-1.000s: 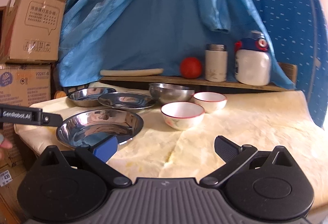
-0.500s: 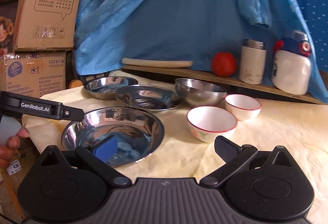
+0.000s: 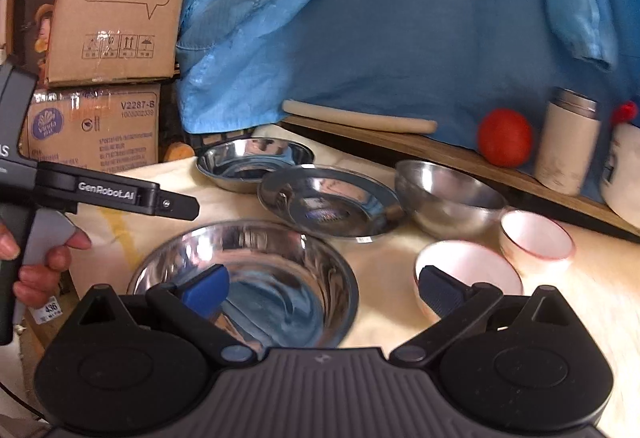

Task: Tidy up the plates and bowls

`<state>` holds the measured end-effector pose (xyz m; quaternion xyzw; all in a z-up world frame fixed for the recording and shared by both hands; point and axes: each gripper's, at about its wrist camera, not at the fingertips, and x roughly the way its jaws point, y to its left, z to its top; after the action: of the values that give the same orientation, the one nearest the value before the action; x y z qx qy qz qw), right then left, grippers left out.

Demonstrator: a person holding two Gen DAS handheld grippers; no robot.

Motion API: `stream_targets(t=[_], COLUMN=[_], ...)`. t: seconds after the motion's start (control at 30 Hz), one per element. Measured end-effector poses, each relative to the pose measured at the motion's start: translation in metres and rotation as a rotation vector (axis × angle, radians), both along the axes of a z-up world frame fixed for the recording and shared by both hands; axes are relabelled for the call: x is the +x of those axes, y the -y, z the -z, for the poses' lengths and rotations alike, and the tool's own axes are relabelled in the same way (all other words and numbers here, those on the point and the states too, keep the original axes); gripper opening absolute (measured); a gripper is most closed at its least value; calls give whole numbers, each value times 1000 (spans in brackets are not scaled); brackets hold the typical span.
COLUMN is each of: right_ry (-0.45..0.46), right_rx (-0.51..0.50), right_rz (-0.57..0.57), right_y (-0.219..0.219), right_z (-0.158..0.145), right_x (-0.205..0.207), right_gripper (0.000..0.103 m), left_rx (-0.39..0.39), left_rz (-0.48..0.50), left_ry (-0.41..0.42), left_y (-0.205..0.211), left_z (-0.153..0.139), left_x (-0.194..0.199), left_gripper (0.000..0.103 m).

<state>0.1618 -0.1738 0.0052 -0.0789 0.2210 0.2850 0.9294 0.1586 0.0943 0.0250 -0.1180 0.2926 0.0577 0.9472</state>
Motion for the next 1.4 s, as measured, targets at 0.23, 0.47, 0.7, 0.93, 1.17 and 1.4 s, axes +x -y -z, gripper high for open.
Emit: stream_targets(t=[0.23, 0.47, 0.7, 0.93, 1.17, 1.4], right_ry=[-40, 1, -15, -143, -177, -201], right_rx=[-12, -91, -123, -53, -59, -103], right_rz=[-88, -131, -155, -164, -186, -182], right_y=[-34, -65, -88, -101, -123, -144], right_z=[-20, -21, -19, -18, -15, -3], right_x=[54, 99, 136, 182, 201, 209], right_gripper=[103, 103, 103, 102, 91, 70], left_rx=[-85, -121, -145, -176, -200, -238], left_rz=[-134, -236, -313, -325, -351, -359], left_ry=[-41, -63, -67, -42, -14, 11], left_y=[-19, -26, -34, -39, -44, -49], left_z=[5, 10, 12, 13, 17, 19], left_x=[38, 62, 84, 94, 99, 96], left_gripper=[102, 102, 102, 102, 95, 84])
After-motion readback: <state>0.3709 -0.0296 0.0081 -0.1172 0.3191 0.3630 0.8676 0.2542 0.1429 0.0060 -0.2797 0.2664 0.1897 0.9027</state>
